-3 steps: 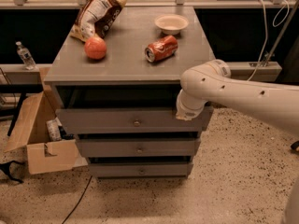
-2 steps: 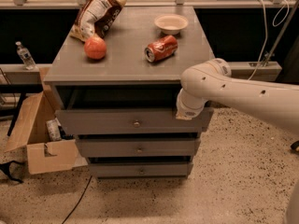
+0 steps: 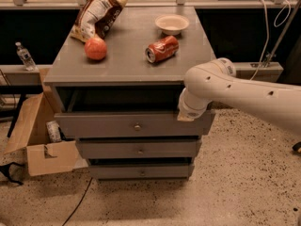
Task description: Open top drawer
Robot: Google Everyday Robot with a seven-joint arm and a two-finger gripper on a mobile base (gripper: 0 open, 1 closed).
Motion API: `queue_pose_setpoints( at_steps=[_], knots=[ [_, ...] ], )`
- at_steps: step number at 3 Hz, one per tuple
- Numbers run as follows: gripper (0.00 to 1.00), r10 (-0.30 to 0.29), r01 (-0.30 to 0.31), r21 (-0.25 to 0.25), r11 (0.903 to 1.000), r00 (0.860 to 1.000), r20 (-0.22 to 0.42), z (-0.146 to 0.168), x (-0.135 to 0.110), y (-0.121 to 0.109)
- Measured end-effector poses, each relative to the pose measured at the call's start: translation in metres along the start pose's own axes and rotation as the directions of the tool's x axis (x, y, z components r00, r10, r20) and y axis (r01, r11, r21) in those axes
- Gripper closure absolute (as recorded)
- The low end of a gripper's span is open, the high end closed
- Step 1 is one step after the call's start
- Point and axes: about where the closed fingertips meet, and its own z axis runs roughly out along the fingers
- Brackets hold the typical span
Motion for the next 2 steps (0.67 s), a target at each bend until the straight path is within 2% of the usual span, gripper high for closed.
queue_pose_setpoints(
  at_steps=[2],
  knots=[
    [0.05, 0.0, 0.0, 0.0, 1.0, 1.0, 0.0, 0.0, 0.0, 0.0]
  ],
)
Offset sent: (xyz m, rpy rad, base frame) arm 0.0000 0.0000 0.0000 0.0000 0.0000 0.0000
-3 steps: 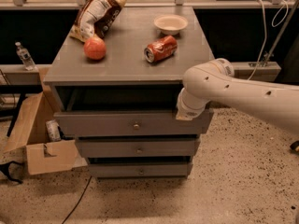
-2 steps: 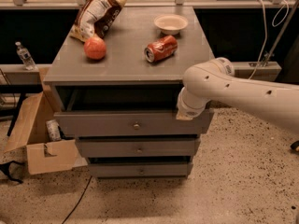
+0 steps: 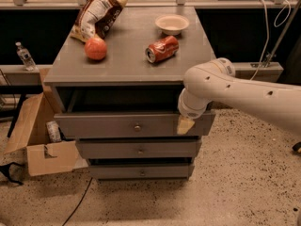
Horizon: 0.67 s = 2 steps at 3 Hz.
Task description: Open top drawer
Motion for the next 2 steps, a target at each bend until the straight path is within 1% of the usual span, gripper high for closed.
queue_pose_setpoints(
  at_steps=[1, 2],
  knots=[
    [0.0, 0.0, 0.0, 0.0, 1.0, 1.0, 0.0, 0.0, 0.0, 0.0],
    [0.0, -0.002, 0.002, -0.008, 1.0, 1.0, 0.003, 0.0019, -0.0002, 0.0015]
  ],
)
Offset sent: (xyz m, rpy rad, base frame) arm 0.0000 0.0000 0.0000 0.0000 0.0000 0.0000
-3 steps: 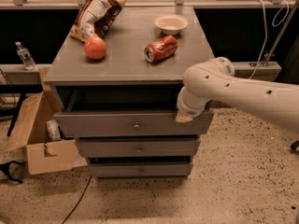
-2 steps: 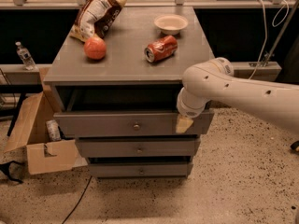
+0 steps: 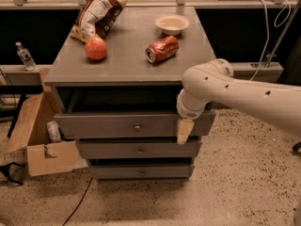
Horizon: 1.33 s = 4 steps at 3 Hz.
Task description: Open top drawer
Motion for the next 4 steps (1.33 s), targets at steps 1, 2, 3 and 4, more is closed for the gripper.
queue_pose_setpoints(
  at_steps=[1, 2, 3, 4],
  knots=[
    [0.0, -0.013, 0.014, -0.061, 0.998, 1.0, 0.023, 0.015, -0.001, 0.012],
    [0.02, -0.021, 0.025, -0.115, 0.9931, 0.999, 0.043, 0.025, -0.001, 0.015],
    [0.25, -0.031, 0.036, -0.136, 0.9901, 0.999, 0.04, 0.03, -0.003, 0.015],
    [0.57, -0.027, 0.032, -0.137, 0.9901, 0.999, 0.039, 0.028, -0.002, 0.018]
  ],
)
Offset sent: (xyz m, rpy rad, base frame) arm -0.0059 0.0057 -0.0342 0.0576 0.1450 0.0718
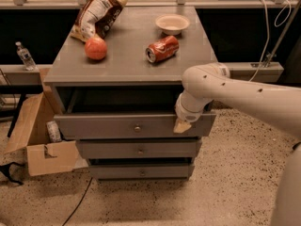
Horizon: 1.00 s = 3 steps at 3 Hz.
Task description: Open top drawer
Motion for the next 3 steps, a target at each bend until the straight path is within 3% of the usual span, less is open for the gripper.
queue_pose_setpoints(
  at_steps=[2, 3],
  knots=[
    [1.0, 0.006, -0.006, 0.0, 1.0, 1.0, 0.0, -0.008, 0.001, 0.001],
    [1.0, 0.026, -0.026, 0.009, 0.9996, 1.0, 0.015, -0.01, 0.002, 0.016]
  ],
)
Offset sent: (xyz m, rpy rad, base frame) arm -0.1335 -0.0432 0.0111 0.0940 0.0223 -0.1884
